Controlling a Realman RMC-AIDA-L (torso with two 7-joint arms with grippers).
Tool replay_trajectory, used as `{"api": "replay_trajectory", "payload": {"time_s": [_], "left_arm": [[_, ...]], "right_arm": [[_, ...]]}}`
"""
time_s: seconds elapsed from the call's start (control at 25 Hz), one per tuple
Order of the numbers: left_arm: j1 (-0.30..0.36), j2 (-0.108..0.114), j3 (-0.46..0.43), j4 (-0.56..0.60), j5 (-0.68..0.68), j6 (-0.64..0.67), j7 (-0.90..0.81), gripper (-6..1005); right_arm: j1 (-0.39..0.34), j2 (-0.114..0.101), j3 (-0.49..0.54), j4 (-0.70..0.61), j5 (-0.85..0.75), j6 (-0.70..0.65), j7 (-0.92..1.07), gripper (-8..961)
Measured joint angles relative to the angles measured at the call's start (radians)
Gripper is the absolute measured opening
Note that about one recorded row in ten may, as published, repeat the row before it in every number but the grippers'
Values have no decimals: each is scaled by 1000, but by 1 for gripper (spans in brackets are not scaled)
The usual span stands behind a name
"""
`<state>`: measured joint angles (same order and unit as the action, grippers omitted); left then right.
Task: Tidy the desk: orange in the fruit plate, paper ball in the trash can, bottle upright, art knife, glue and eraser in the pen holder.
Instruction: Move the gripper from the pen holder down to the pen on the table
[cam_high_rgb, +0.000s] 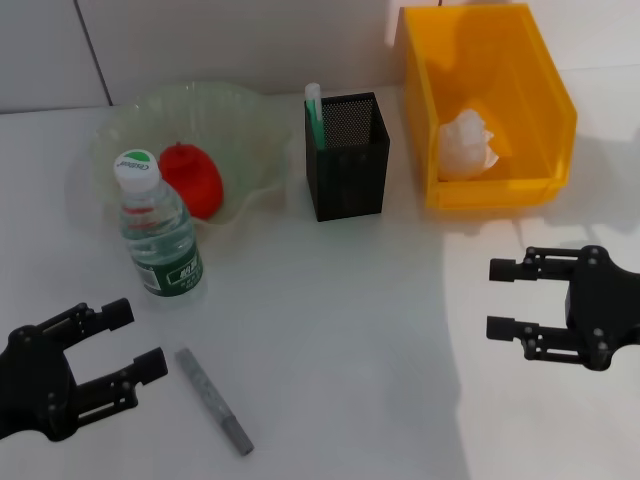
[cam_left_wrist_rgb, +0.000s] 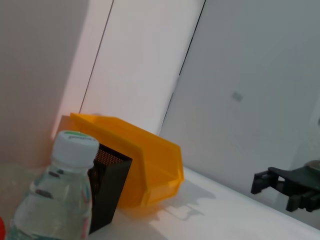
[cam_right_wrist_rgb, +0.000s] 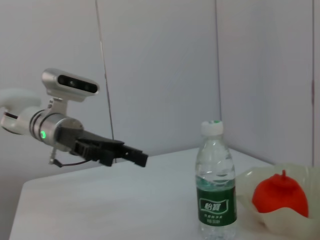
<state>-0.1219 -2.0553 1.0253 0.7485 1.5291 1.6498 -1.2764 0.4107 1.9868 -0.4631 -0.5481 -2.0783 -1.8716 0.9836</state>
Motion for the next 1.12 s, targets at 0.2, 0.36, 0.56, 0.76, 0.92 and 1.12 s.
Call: {"api": "replay_trajectory", "payload": {"time_s": [0.2, 0.36, 0.56, 0.76, 0.92, 1.12], "left_arm": [[135, -15, 98, 346, 18, -19, -242, 744], [151, -15, 129, 455, 59, -41, -304, 733], [79, -14, 183, 706, 335, -74, -490, 719], [-34, -15, 228, 765, 488, -38, -707, 718], [-40, -16, 310, 837, 569, -58, -750, 718], [-82, -12, 385, 859, 600, -45, -672, 718]], "right_arm": [[0, -8, 6, 7, 2, 0, -1, 623], [-2, -9, 6, 7, 1, -1, -1, 623], [-19, -10, 15, 4, 8, -16, 0, 623], [-27, -9, 20, 5, 14, -21, 0, 623], [-36, -10, 21, 3, 15, -18, -1, 624], [-40, -10, 23, 1, 14, -12, -4, 624]]}}
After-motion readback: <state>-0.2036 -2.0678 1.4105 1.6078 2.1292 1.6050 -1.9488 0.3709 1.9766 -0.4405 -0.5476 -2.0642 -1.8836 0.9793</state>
